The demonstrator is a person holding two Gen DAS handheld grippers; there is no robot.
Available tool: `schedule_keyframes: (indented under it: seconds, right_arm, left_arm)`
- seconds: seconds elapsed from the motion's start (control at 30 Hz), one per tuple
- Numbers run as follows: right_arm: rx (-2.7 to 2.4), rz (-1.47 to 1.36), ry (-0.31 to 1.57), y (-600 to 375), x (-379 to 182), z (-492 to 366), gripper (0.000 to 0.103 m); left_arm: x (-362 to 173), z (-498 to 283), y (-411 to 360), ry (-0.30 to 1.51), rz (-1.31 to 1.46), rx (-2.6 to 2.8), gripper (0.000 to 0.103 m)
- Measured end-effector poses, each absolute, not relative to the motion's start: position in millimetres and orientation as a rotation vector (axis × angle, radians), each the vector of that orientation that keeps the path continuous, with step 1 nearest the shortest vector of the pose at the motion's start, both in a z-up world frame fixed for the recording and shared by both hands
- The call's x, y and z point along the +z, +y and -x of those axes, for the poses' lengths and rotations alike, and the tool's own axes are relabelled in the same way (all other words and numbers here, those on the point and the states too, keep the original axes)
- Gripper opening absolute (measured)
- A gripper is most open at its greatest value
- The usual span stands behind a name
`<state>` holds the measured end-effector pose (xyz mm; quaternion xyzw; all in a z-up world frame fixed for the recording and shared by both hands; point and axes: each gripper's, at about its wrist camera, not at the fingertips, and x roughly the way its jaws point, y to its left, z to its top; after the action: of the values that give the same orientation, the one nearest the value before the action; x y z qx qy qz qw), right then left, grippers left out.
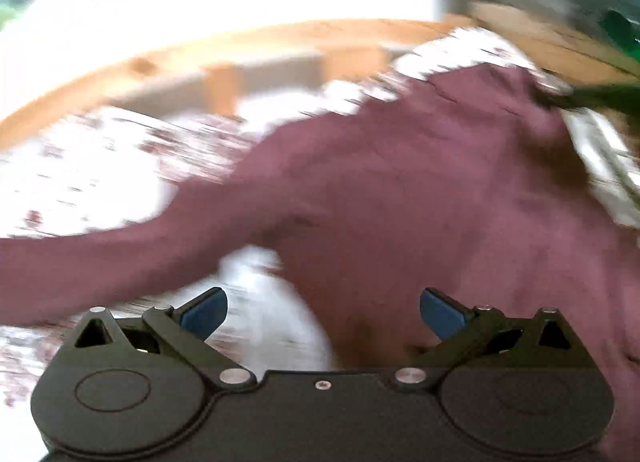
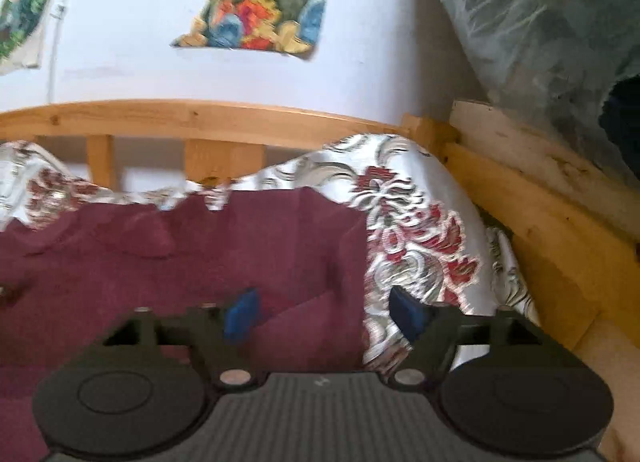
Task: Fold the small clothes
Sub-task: 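Fold the held sleeve across the back of the top, release right gripper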
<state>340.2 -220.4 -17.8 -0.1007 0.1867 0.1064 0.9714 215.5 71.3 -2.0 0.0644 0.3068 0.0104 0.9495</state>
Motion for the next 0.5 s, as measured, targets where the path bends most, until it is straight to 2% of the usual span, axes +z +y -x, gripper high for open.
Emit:
schedule_keyframes:
  seconds: [0.2,0.33,0.5]
  right_arm:
    - [0.342,0.127,0.369,-200,-24,-273,0.103]
    - [0.389,0.140,0.358,-178,-38,-219,0.103]
    - [0.417,0.160,0.411,-158,-58,-170,0.103]
  left_arm:
    - [33,-209,164,0.601,-0.106,0.523,0.102]
    - [54,-176,222,0.472,-0.123,0.783,0.102]
    - [75,-147,286,0.430,-0.042,0.823,0.102]
